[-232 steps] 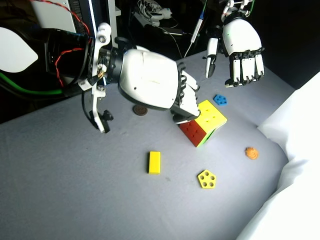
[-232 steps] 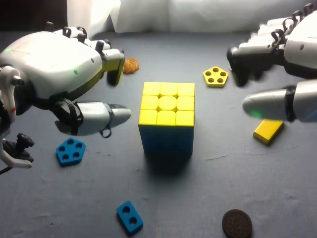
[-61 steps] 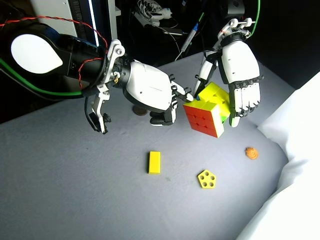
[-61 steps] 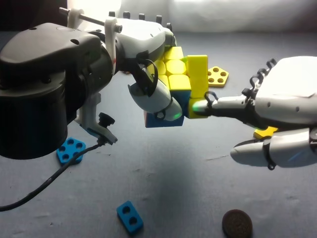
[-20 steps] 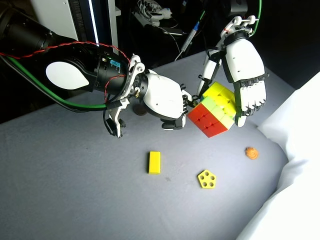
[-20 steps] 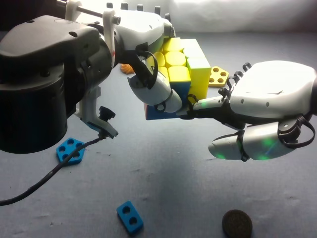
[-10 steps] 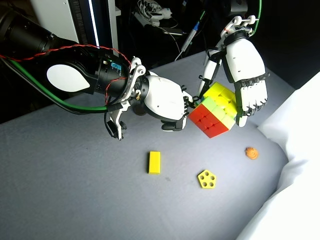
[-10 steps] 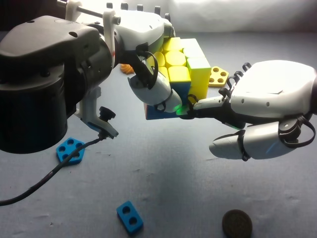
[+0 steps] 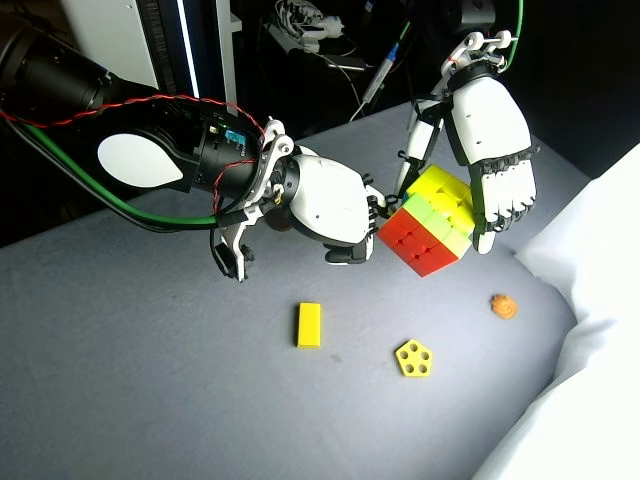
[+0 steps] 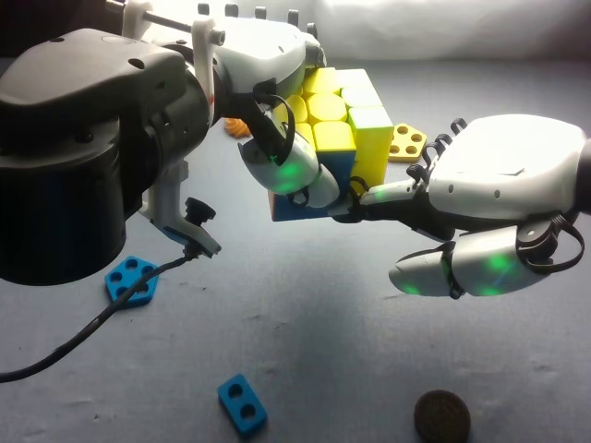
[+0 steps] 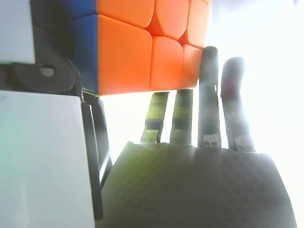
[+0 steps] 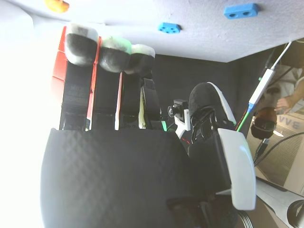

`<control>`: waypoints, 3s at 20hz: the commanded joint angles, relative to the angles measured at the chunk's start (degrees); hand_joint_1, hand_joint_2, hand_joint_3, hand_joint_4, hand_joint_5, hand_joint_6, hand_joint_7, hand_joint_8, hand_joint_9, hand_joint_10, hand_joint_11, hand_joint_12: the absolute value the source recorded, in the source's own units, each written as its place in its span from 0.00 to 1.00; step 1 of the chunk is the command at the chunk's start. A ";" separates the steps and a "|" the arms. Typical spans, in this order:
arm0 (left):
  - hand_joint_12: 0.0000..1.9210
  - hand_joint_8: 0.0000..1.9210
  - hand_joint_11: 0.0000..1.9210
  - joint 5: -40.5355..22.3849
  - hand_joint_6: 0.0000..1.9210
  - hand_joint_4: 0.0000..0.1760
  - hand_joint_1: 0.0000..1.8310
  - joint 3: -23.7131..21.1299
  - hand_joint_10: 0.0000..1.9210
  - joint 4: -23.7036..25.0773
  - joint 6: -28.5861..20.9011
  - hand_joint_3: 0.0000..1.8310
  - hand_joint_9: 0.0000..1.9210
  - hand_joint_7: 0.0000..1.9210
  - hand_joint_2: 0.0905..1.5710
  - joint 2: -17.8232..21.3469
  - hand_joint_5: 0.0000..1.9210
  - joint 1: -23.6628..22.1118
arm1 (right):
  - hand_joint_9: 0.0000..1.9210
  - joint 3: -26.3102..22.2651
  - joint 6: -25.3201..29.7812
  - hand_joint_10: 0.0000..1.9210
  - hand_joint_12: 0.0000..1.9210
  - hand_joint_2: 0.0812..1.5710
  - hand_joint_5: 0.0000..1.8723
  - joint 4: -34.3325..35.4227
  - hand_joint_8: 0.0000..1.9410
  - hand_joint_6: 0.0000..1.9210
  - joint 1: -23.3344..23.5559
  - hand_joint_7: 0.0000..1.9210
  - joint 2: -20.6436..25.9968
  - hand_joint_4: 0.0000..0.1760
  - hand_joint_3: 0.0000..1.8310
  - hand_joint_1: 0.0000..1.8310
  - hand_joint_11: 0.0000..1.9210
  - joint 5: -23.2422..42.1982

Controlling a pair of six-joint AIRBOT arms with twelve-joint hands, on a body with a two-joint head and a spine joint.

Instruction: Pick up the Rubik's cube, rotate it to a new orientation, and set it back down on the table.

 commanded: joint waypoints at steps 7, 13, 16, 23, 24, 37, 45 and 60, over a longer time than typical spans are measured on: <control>0.98 0.98 0.08 1.08 0.80 0.00 0.58 -0.03 0.88 3.19 -0.64 0.00 0.12 0.26 0.88 0.44 0.28 -1.17 | 0.48 1.18 -0.69 1.00 1.00 0.88 0.12 1.28 1.00 0.00 0.34 0.37 0.03 0.00 0.00 0.00 0.44 3.76; 0.99 0.96 0.09 1.08 0.79 0.00 0.58 -0.03 0.88 3.19 -0.64 0.00 0.14 0.27 0.87 0.43 0.28 -1.17 | 0.48 0.80 10.18 1.00 1.00 0.88 0.12 -8.84 1.00 0.00 1.07 0.38 1.02 0.00 0.00 0.00 0.44 5.50; 0.98 0.96 0.10 1.05 0.78 0.00 0.59 -0.07 0.87 3.19 -0.64 0.00 0.14 0.27 0.87 0.44 0.29 -1.16 | 0.49 -2.14 29.33 1.00 1.00 0.88 0.12 -28.67 1.00 0.00 1.96 0.38 5.43 0.00 0.00 0.00 0.45 16.23; 0.96 0.98 0.10 0.92 0.83 0.00 0.57 -0.07 0.87 3.18 -0.64 0.00 0.13 0.25 0.89 0.44 0.26 -1.11 | 0.46 -5.73 34.59 1.00 1.00 0.88 0.13 -32.94 0.99 0.01 6.01 0.37 12.58 0.00 0.00 0.00 0.40 20.36; 0.97 0.98 0.10 0.91 0.80 0.00 0.58 -0.10 0.88 3.18 -0.67 0.00 0.13 0.26 0.88 0.46 0.27 -0.97 | 0.45 -5.73 34.59 1.00 1.00 0.88 0.13 -32.55 0.99 0.01 7.23 0.36 13.45 0.00 0.00 0.00 0.41 18.89; 0.96 0.96 0.11 -0.82 0.80 0.00 0.58 -0.72 0.86 25.76 -24.54 0.00 0.14 0.27 0.87 0.83 0.28 9.07 | 0.02 -1.96 13.86 0.21 0.36 0.83 0.07 -3.28 0.01 0.01 12.50 0.10 11.54 0.00 0.00 0.00 0.00 5.83; 0.96 0.97 0.10 -5.51 0.79 0.00 0.58 -0.03 0.87 42.21 -41.25 0.00 0.14 0.27 0.87 0.79 0.28 17.23 | 0.00 -1.97 12.57 0.00 0.00 0.81 0.00 -3.26 0.00 0.00 11.09 0.00 11.38 0.00 0.00 0.00 0.00 8.71; 0.98 0.96 0.10 -13.68 0.81 0.00 0.58 1.66 0.88 52.87 -51.58 0.00 0.13 0.27 0.88 -1.65 0.27 26.39 | 0.02 -1.97 12.28 0.01 0.00 0.82 0.00 -3.26 0.00 0.00 10.82 0.01 11.25 0.00 0.00 0.00 0.00 9.16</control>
